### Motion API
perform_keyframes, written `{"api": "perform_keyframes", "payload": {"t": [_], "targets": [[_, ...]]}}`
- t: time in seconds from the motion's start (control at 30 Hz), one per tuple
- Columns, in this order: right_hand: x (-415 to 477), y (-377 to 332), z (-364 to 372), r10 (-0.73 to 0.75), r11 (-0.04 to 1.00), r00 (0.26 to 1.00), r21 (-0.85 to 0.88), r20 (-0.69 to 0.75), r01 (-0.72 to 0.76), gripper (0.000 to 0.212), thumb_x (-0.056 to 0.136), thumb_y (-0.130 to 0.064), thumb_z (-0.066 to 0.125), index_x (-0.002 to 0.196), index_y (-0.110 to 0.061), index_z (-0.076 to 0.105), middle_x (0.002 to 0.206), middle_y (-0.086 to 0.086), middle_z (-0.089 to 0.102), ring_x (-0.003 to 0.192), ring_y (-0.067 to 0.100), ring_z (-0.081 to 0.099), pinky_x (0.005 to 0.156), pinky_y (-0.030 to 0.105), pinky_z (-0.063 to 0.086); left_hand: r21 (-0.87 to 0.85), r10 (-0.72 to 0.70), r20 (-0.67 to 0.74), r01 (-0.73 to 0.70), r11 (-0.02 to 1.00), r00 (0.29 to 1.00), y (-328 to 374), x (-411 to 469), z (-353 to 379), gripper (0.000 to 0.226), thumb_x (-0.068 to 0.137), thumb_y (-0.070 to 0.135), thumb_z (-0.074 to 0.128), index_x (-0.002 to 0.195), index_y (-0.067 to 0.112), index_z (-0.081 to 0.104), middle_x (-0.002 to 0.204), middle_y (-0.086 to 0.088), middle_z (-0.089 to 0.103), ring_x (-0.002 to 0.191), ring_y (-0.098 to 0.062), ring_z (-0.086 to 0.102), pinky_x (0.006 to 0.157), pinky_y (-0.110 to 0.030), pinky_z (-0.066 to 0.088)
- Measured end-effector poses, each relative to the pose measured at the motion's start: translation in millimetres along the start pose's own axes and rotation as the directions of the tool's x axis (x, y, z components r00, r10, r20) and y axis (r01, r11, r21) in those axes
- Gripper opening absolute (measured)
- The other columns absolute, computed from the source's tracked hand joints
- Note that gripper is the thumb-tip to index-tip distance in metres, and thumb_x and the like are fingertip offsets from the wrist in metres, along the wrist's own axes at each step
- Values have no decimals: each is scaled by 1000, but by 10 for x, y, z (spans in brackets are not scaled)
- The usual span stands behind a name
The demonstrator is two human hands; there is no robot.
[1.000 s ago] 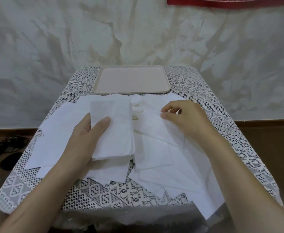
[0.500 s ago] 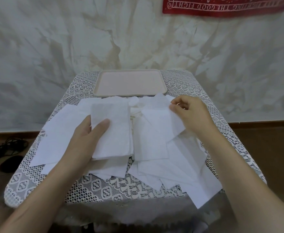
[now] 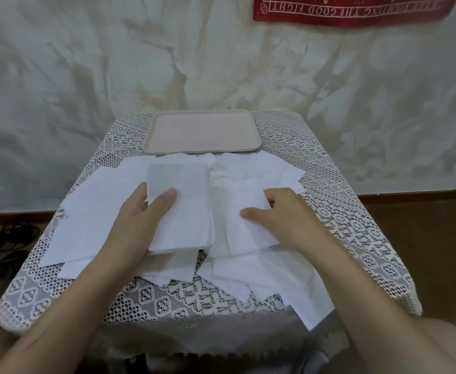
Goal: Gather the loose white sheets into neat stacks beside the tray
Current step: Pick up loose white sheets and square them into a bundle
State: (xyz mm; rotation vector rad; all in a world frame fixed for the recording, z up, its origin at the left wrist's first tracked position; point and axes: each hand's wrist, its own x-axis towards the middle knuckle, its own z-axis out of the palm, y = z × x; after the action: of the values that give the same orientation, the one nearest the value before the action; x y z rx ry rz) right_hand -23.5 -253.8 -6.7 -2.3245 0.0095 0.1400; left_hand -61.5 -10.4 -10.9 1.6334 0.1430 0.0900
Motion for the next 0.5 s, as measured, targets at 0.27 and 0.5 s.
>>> {"api": "perform_keyframes", "payload": {"t": [0.27, 0.5], "targets": [[18, 128, -280, -48, 958, 997, 279, -65, 64, 4, 93, -17, 69, 94, -13, 69, 84, 0, 72, 75, 21, 68, 67, 32, 52, 24, 1, 17, -2, 1000, 1000, 14, 4, 32, 22, 102, 40, 62, 122, 36, 71, 117, 4, 78, 108, -23, 75, 102, -61, 54], [-100, 395, -541, -4, 957, 994, 287, 113, -29, 16, 94, -19, 71, 92, -3, 73, 82, 8, 77, 67, 18, 73, 62, 26, 50, 29, -15, 26, 14, 999, 1000, 34, -18, 123, 20, 102, 41, 62, 119, 38, 71, 113, 4, 79, 103, -22, 76, 99, -60, 56]]}}
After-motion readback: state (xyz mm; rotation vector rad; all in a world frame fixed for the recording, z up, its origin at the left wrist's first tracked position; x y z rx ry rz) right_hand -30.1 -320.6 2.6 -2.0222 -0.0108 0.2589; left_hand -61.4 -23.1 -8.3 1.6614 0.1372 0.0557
